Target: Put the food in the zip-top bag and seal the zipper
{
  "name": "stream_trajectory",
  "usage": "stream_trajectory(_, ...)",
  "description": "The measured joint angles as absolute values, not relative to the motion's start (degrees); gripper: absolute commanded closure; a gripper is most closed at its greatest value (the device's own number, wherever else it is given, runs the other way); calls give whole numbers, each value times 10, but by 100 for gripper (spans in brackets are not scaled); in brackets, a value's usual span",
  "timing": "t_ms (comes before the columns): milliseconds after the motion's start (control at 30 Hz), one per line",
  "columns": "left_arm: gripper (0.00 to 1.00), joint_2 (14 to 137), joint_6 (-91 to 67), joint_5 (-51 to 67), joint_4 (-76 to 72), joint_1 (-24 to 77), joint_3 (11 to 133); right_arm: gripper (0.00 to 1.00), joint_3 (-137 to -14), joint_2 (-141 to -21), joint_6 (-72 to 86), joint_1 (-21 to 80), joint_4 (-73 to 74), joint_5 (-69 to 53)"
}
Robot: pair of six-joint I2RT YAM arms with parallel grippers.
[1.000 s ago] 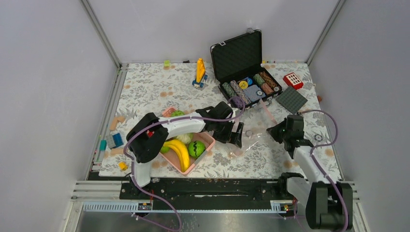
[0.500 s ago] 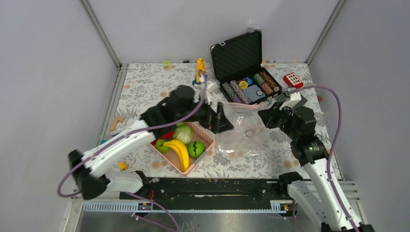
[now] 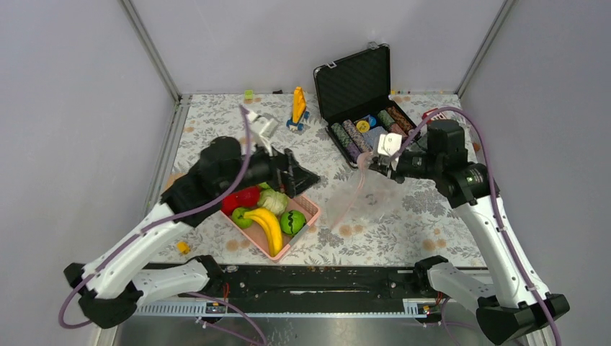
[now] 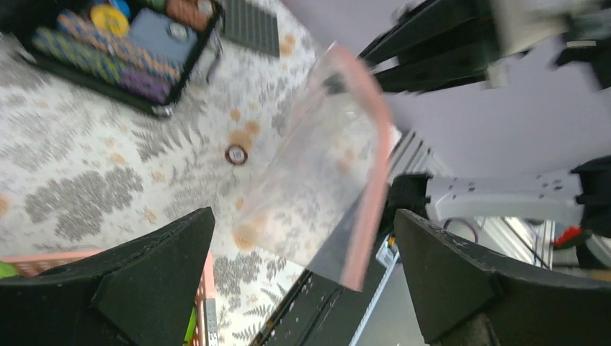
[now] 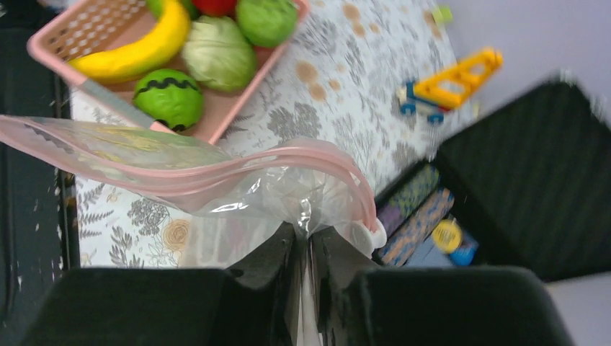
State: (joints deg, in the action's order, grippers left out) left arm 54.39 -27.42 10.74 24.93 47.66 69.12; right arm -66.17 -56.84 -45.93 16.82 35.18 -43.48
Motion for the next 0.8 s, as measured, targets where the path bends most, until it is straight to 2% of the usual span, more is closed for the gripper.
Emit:
stream_trajectory(167,1,640,-274,176,245,477,679,77,-719,-583,-603,202,459,-483)
stream_trajectory(300,1,680,-280,227,226,477,663,77,-722,-606,-650,223,503,-490)
stream_trajectory(800,1,695,-316,313,155,478,661,76,-704,-615,-627,251,456,-436)
